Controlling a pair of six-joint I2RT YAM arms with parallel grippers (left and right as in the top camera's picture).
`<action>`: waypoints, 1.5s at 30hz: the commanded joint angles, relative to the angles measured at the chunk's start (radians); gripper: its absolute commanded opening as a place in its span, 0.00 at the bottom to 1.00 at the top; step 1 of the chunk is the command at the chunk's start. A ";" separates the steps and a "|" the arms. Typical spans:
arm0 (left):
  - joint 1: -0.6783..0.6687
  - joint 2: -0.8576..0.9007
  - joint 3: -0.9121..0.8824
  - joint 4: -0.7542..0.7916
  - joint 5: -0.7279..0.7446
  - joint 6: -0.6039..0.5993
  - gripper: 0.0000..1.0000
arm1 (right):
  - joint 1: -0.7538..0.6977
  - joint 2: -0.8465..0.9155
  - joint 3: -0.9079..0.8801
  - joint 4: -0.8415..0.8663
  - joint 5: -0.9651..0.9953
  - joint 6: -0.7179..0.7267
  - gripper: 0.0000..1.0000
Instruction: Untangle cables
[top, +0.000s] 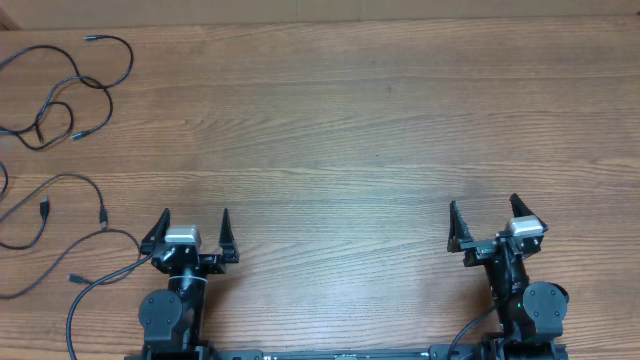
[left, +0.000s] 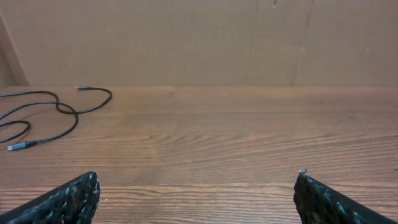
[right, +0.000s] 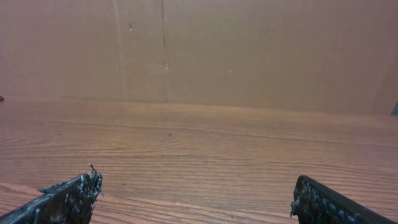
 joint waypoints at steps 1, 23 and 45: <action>0.003 -0.010 -0.005 -0.001 0.009 0.018 1.00 | -0.002 -0.010 -0.010 0.004 0.009 0.000 1.00; 0.003 -0.010 -0.005 0.000 0.009 0.018 1.00 | -0.002 -0.010 -0.010 0.004 0.009 0.000 1.00; 0.003 -0.010 -0.005 -0.006 -0.009 -0.029 1.00 | -0.002 -0.010 -0.010 0.004 0.009 0.000 1.00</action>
